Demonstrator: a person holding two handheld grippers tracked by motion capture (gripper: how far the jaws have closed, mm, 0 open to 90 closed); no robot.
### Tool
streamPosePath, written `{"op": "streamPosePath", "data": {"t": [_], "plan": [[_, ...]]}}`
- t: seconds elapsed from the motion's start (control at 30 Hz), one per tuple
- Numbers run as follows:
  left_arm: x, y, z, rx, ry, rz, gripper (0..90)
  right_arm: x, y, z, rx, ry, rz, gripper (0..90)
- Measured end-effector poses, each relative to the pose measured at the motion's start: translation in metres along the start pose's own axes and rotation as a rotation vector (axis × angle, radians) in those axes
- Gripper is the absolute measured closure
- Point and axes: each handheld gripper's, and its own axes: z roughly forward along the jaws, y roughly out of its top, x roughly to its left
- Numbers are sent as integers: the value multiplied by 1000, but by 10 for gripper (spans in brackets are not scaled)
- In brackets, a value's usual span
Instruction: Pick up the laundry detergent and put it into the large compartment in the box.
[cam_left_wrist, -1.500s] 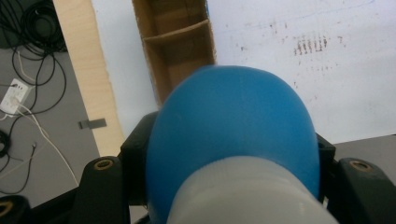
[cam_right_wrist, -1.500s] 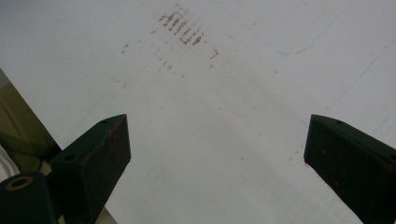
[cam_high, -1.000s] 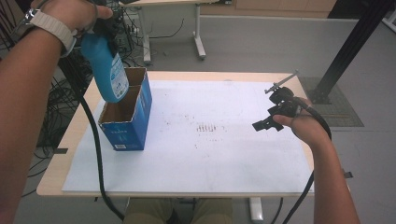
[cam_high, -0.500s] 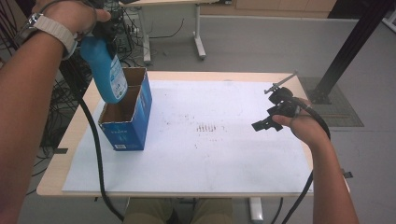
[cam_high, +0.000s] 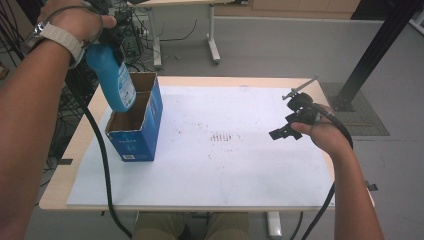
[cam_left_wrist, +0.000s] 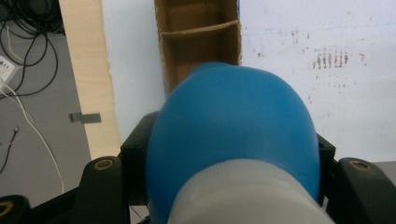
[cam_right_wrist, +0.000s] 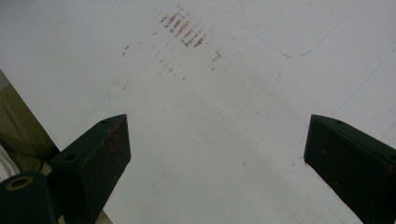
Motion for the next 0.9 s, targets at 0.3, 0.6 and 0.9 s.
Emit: {"op": "streamPosePath", "data": {"t": [0.3, 0.6, 0.9], "plan": [[5, 2, 14, -3, -1, -11, 388, -2, -4, 3, 4, 5, 11, 71], [5, 4, 26, -1, 2, -11, 388, -3, -3, 5, 3, 8, 9, 71], [8, 3, 36, -8, 7, -17, 388, -3, -4, 6, 6, 10, 11, 71]]}}
